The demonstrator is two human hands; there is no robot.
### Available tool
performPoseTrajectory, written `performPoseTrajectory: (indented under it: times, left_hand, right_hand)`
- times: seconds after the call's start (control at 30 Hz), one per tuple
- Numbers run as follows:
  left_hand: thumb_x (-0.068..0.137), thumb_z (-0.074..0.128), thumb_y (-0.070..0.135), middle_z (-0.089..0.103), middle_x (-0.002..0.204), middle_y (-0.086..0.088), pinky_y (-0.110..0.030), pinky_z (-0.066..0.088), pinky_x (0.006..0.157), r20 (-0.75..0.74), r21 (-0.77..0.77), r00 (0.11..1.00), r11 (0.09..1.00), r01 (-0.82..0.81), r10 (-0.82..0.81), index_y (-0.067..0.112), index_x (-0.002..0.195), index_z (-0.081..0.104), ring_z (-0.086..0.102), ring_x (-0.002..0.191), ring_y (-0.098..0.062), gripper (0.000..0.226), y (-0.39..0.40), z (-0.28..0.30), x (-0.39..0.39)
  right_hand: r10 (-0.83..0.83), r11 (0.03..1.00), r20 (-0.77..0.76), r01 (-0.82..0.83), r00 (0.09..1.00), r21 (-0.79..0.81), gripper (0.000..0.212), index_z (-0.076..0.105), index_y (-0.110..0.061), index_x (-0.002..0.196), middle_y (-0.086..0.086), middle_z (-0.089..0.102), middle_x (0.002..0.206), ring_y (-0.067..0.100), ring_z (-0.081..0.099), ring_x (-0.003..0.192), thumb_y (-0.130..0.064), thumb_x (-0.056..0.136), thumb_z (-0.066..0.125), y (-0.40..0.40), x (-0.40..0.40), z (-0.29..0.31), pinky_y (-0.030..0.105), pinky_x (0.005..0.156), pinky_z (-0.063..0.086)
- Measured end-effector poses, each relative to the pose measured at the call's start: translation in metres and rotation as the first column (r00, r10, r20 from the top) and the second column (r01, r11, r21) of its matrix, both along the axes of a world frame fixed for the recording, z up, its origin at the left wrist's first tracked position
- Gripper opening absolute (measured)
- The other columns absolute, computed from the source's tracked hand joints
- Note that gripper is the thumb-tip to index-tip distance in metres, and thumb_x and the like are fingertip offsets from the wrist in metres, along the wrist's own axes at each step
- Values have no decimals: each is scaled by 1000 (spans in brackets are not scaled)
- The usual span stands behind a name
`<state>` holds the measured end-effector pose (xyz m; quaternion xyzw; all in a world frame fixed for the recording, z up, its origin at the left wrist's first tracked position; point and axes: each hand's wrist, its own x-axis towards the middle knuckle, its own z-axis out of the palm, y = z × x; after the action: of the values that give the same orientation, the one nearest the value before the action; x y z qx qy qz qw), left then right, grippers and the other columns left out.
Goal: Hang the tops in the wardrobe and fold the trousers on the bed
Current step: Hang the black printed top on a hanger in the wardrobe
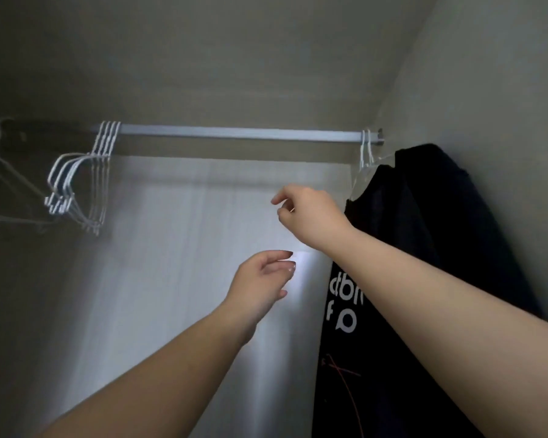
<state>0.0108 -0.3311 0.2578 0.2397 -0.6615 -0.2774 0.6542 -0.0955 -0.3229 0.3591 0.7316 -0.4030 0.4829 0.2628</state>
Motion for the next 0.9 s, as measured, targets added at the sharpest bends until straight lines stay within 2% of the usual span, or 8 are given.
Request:
performPoseTrajectory:
  times: [0.07,0.2,0.27,0.37,0.57,0.7,0.8,0.9]
  left_hand:
    - [91,60,17,69,105,4,-20,53,75,-19,51,998,997,-62,63,27,103,65,64,101,-10,16,1,-20,20]
    - [91,61,16,70,99,4,-22,55,75,-47,150,983,974,-170,179,27,102,64,66,92,-8,16,11,-70,58]
    - [91,61,16,71,94,6,-21,55,73,-58,207,969,953,-222,239,27,102,64,66,88,-5,16,19,-98,76]
    - [90,63,16,72,93,8,-19,54,69,-74,298,942,909,-291,326,26,103,65,67,86,-3,17,36,-140,101]
    - [90,62,10,70,86,9,-11,46,56,-42,403,851,789,-465,523,21,104,65,63,73,2,18,91,-211,157]
    - [91,61,7,66,85,7,-17,49,67,3,432,788,710,-556,615,14,109,64,59,76,-5,19,141,-241,187]
    - [91,63,11,68,85,8,-13,52,66,38,453,745,653,-608,666,19,106,64,62,78,-1,18,185,-263,202]
    - [90,65,16,70,86,11,-14,49,67,55,467,690,592,-657,722,26,102,66,65,82,0,15,236,-287,217]
  right_hand:
    - [157,981,101,-167,982,95,27,62,-27,111,-14,61,83,12,58,82,-18,90,48,-6,8,-29,28,71,48]
    - [341,882,237,-397,910,255,24,62,-30,106,-11,66,94,7,60,77,-19,89,49,-17,25,-94,21,60,44]
    - [423,798,324,-517,846,310,22,62,-30,103,-7,67,97,12,64,84,-19,89,50,-17,37,-124,30,73,54]
    - [504,671,402,-640,764,375,21,63,-29,103,-7,67,96,16,65,94,-19,89,53,-13,63,-168,42,89,53]
    - [594,451,484,-764,643,461,24,62,-42,85,-13,67,89,9,64,94,-19,87,56,2,123,-260,43,89,52]
    - [636,256,533,-804,558,537,25,64,-42,83,-13,66,84,11,63,88,-17,87,60,29,163,-310,48,87,52]
    - [682,131,549,-819,484,559,23,65,-46,82,-15,67,83,8,64,88,-23,84,61,60,188,-335,48,90,52]
    - [715,20,564,-820,412,572,26,64,-55,82,-25,66,85,3,65,90,-29,81,61,100,207,-351,45,92,52]
